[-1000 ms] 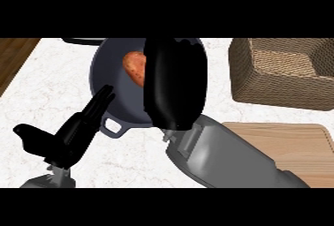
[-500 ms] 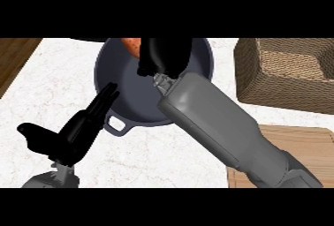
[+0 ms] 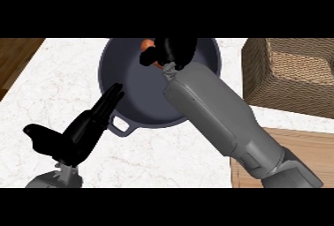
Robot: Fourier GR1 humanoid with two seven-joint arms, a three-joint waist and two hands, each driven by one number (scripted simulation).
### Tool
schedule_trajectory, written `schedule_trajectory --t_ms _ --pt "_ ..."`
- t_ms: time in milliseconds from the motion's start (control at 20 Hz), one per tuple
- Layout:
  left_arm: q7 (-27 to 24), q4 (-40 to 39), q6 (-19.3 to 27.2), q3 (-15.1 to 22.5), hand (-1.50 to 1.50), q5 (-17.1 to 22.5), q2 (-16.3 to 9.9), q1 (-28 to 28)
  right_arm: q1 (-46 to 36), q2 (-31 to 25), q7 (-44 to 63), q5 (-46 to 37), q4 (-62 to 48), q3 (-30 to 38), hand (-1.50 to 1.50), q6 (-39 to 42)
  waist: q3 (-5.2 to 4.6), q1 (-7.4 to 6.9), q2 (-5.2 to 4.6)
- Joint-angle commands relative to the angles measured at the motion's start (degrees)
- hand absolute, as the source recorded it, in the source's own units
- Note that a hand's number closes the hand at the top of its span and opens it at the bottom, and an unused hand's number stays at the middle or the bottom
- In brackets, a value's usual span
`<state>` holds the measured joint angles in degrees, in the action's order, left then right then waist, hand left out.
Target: Pick the sweet potato from the cutting board and place it in the pot
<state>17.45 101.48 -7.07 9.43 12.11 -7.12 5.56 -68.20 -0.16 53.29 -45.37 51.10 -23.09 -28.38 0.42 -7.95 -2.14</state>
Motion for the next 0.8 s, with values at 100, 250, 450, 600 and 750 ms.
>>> schedule_trajectory --t_ms 100,250,450,600,750 --pt "3.48 -5.51 -0.12 3.20 0.00 0.00 2.08 -0.13 0.64 0.15 -6.75 9.09 -2.49 1.06 -1.50 -14.43 -0.42 -0.15 -0.90" --pt "1.44 -5.58 -1.74 1.73 0.00 1.34 1.39 -0.71 0.21 0.15 -11.55 13.12 -4.69 1.56 -1.50 -17.85 -0.50 -0.90 -1.10" --pt "3.26 -5.10 -0.87 2.16 0.00 0.93 1.93 -0.09 -2.13 0.15 -15.73 14.45 -7.66 2.26 -1.50 -24.40 -0.49 0.15 -0.56" --pt "3.40 -3.40 -0.56 1.55 0.00 0.69 1.34 -2.22 -2.95 0.15 -17.42 13.27 -12.90 1.67 -1.50 -28.36 -0.53 0.74 0.05" --pt "1.19 -5.43 -1.27 0.92 0.00 0.68 1.66 -1.75 -0.39 0.14 -20.63 16.67 -13.56 0.82 -1.50 -32.27 -0.51 1.58 0.07"
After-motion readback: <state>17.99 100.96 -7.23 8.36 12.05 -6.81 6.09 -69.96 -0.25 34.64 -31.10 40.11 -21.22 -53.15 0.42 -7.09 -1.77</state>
